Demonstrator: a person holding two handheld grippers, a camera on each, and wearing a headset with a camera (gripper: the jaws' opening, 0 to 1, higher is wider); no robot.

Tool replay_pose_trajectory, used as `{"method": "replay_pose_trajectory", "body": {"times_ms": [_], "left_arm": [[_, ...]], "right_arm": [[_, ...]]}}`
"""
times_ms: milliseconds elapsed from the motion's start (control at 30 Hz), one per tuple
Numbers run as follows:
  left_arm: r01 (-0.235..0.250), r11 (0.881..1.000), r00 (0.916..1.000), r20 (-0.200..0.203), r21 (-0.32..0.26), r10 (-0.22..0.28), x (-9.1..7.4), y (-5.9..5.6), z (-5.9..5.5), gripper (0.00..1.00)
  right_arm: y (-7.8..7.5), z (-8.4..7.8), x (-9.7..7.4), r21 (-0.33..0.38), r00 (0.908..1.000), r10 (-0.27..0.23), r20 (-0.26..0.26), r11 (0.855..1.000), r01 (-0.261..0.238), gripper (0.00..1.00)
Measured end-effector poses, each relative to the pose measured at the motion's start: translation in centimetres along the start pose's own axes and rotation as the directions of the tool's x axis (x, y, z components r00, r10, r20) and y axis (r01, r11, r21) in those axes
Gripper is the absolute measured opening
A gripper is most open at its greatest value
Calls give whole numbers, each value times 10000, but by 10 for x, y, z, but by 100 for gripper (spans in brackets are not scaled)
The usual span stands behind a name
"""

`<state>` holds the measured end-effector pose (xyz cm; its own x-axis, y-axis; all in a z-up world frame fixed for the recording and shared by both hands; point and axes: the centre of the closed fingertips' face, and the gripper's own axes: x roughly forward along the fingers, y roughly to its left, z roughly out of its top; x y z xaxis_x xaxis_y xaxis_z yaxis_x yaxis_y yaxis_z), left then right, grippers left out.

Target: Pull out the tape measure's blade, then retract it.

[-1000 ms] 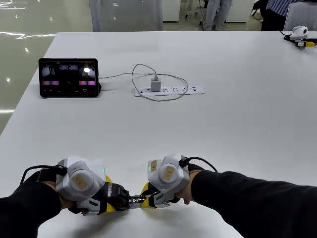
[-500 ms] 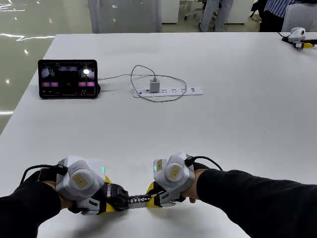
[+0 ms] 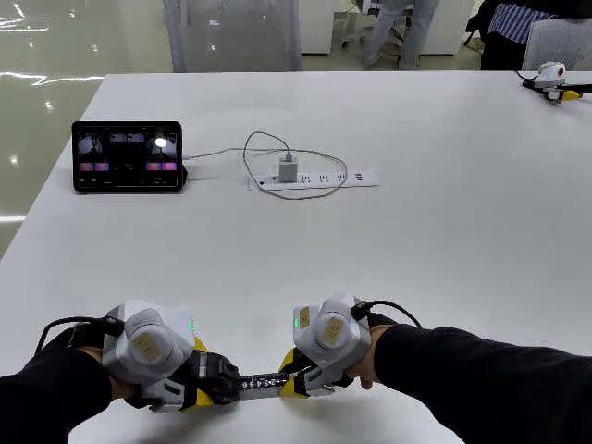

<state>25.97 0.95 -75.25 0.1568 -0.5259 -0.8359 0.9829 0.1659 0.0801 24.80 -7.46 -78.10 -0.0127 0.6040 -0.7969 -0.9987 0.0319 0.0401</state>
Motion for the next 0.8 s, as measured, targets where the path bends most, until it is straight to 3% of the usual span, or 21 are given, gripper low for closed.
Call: {"method": "replay_pose_trajectory", "body": {"times_ms": [800], "left_arm": [[-23, 10000, 10000, 57, 28, 23, 0, -1, 0, 33]], "right_arm": [[1, -9, -7, 194, 9999, -24, -108, 9998, 26, 10]]}}
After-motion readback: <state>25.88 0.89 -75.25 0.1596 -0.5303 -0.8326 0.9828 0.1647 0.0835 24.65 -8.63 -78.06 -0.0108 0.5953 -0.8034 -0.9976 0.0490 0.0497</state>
